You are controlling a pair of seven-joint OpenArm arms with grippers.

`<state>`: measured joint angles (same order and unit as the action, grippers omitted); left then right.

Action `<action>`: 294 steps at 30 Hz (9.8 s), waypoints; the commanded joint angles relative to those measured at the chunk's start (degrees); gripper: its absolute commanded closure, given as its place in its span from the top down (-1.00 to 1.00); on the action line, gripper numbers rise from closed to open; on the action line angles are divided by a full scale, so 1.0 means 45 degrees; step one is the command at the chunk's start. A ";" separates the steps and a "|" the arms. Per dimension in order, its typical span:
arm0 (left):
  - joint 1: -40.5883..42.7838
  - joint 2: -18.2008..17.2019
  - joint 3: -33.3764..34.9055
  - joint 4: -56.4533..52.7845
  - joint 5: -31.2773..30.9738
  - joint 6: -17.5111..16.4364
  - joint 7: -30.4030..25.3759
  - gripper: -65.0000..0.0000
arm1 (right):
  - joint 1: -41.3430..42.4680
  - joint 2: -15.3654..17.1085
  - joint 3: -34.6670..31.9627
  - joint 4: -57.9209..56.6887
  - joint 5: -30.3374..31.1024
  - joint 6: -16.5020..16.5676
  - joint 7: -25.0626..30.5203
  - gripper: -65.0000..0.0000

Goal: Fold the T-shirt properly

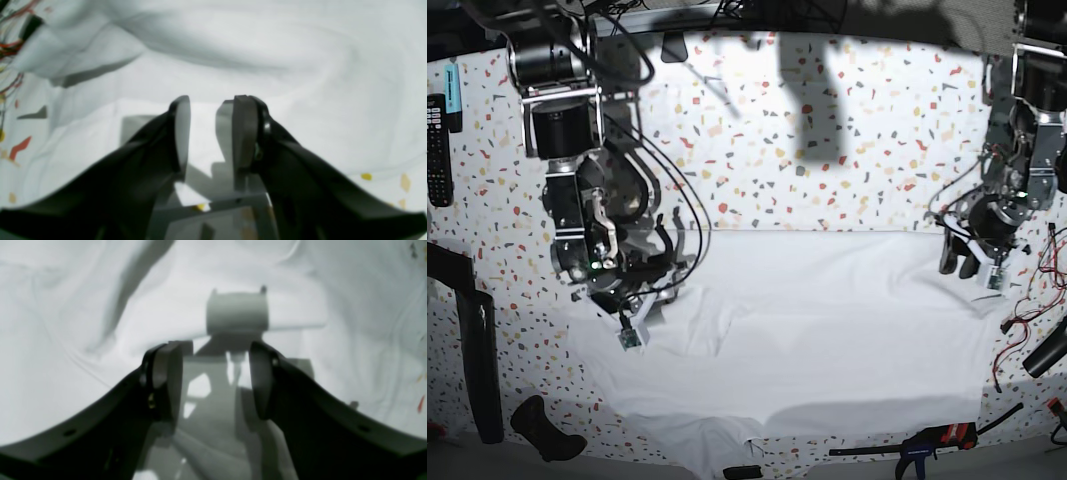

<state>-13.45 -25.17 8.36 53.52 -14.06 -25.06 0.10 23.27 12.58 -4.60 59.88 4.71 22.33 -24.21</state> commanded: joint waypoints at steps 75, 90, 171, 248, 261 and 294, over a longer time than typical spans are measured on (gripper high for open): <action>1.1798 -0.0413 -0.0112 1.0137 0.3041 0.3201 0.3793 -0.43 | -1.3250 0.2705 0.0855 0.8908 -0.1059 -0.0398 -0.2725 -0.01; 1.2065 -0.0962 -0.0107 1.0632 0.3599 0.3206 0.5047 -0.43 | -1.3396 0.2715 0.3143 0.8922 -0.1054 -0.0486 -0.2725 -0.01; 0.9802 -0.1326 -0.1195 1.2220 0.1627 0.4192 0.6407 -0.43 | -1.1876 0.3089 0.3196 1.4785 -0.1049 -0.1831 -0.3303 -0.01; -0.5649 -0.1326 -0.1195 -0.4677 -0.4731 -0.2943 0.7762 -0.09 | -1.1871 0.3026 0.3196 1.4785 -0.1005 -0.1836 -0.4065 -0.01; -0.5503 -0.0121 -0.1195 -0.7480 -0.5892 -0.3320 0.6606 -0.09 | -1.1871 0.3026 0.3196 1.4785 -0.1005 -0.1831 -0.4075 -0.01; -0.5484 0.0117 -0.1195 -0.7480 -0.5362 -0.3320 0.6256 -0.83 | -1.1866 0.3021 0.3196 1.4785 -0.0534 -0.1831 -0.3487 -0.01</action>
<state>-36.93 -23.79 2.98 19.49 -38.22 -39.83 27.81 -30.30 25.56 9.39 125.36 2.48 14.35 -40.99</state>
